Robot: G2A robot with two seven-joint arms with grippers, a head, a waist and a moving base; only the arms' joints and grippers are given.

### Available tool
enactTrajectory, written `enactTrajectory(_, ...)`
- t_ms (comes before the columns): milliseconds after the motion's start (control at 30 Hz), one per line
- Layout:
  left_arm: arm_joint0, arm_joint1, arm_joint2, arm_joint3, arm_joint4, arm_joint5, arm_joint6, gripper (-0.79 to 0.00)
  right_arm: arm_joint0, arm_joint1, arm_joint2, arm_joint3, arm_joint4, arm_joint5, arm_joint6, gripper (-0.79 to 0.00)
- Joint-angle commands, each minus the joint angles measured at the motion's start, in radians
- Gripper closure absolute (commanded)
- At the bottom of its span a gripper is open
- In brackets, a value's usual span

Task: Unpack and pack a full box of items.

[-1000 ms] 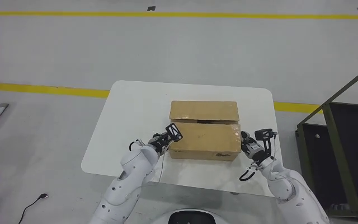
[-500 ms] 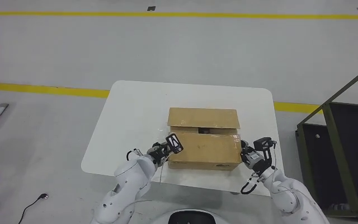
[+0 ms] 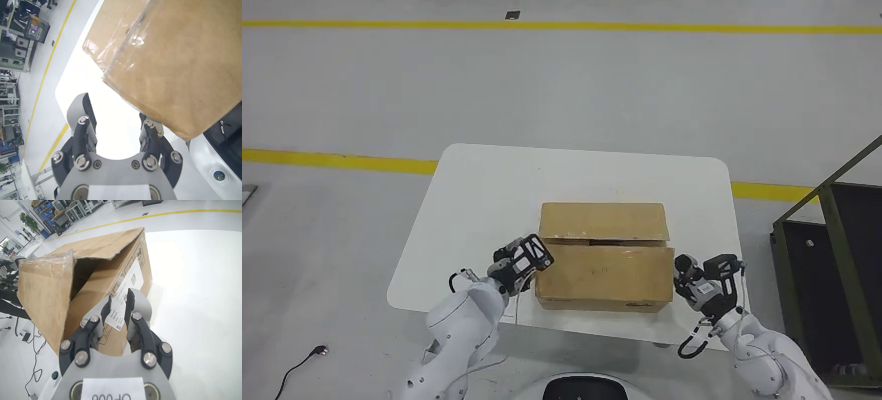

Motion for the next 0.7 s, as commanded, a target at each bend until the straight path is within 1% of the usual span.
enactTrajectory(0, 0.006, 0.001, -0.009, -0.019, 0.004, 0.015, -0.002, -0.785, -0.008, 0.001, 0.014, -0.006, 0.003, 0.006, -0.005, -0.348)
enactTrajectory(133, 0.0, 0.001, -0.01, -0.064, 0.006, 0.049, 0.01, -0.785, -0.021, 0.002, 0.047, -0.018, 0.011, 0.027, -0.021, -0.366)
enactTrajectory(167, -0.012, 0.0, -0.002, -0.078, 0.006, 0.051, 0.016, -0.785, -0.021, 0.003, 0.056, -0.022, 0.016, 0.032, -0.026, -0.351)
enactTrajectory(267, -0.048, -0.004, 0.023, -0.083, -0.012, 0.036, 0.023, -0.785, -0.02, 0.003, 0.074, -0.025, 0.022, 0.038, -0.031, -0.351)
enactTrajectory(367, -0.103, -0.011, 0.062, -0.064, -0.032, 0.029, 0.025, -0.785, -0.016, 0.004, 0.089, -0.03, 0.024, 0.046, -0.038, -0.351)
enactTrajectory(467, -0.148, -0.016, 0.093, -0.042, 0.009, 0.046, 0.008, -0.785, -0.011, 0.004, 0.096, -0.034, 0.036, 0.052, -0.032, -0.351)
enactTrajectory(567, -0.162, -0.018, 0.098, -0.008, 0.058, 0.08, -0.01, -0.785, -0.005, 0.004, 0.092, -0.038, 0.031, 0.05, -0.024, -0.36)
enactTrajectory(667, -0.165, -0.019, 0.092, -0.002, 0.053, 0.097, -0.002, -0.785, -0.001, 0.003, 0.088, -0.039, 0.028, 0.047, -0.019, -0.36)
